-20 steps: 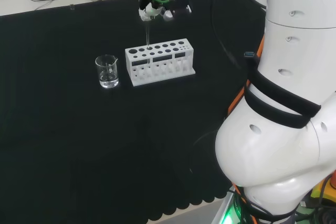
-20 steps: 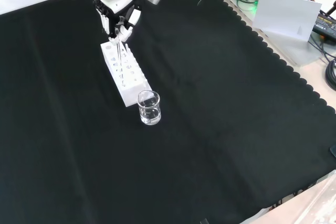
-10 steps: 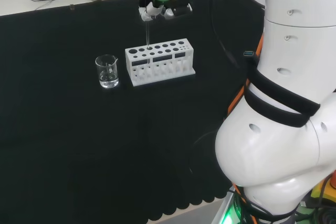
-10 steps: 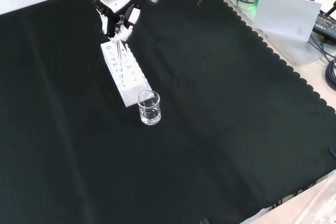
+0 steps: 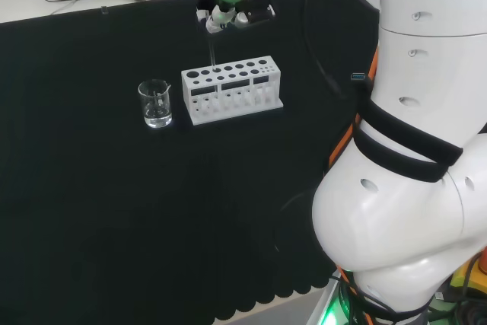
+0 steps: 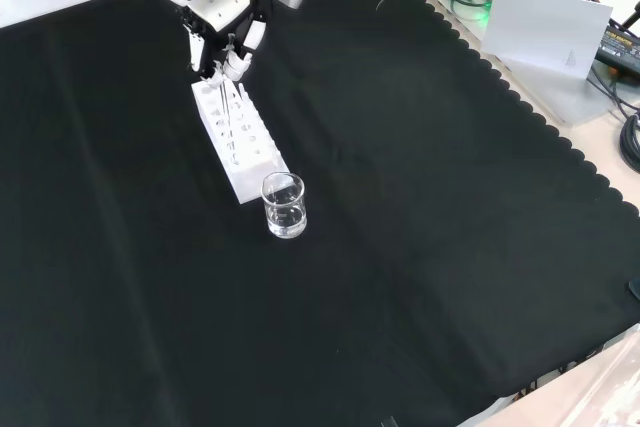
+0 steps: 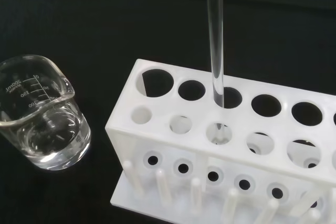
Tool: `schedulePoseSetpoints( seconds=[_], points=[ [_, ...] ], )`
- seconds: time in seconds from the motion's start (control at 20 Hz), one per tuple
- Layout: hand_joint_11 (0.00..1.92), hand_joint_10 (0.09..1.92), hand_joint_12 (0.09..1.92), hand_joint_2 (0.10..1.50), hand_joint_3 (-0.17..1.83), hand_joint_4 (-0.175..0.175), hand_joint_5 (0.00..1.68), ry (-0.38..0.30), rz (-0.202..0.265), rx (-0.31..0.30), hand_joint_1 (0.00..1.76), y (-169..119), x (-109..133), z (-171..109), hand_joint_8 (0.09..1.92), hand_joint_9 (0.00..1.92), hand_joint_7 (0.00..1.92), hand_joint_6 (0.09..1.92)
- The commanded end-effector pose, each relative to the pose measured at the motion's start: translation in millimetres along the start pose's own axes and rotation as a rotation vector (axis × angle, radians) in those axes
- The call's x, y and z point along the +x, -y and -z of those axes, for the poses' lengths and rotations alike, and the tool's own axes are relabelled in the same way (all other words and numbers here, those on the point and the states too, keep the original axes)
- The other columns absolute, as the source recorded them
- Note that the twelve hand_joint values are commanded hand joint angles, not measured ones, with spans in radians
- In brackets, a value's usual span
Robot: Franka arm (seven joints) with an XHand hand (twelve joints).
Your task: Put the glass rod back on the white test tube rack.
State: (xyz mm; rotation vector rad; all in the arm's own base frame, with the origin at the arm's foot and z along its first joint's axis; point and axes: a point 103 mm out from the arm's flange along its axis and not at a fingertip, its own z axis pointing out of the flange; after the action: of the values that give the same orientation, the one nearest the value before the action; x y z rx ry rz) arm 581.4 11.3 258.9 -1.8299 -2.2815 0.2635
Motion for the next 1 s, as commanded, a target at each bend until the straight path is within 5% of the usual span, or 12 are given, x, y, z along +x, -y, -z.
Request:
schedulePoseSetpoints(
  seconds=[0.05, 1.0],
  points=[
    [1.69, 0.73, 0.77, 0.95, -0.17, -0.175, 0.78, -0.006, -0.005, 0.004, 1.35, 2.5, -1.4, 1.3, 0.71, 1.68, 0.99, 0.90],
    [1.73, 0.72, 0.79, 0.94, -0.17, -0.175, 0.62, -0.006, 0.002, 0.026, 1.36, 3.6, -1.9, 8.1, 0.71, 1.69, 0.77, 0.93]
  ],
)
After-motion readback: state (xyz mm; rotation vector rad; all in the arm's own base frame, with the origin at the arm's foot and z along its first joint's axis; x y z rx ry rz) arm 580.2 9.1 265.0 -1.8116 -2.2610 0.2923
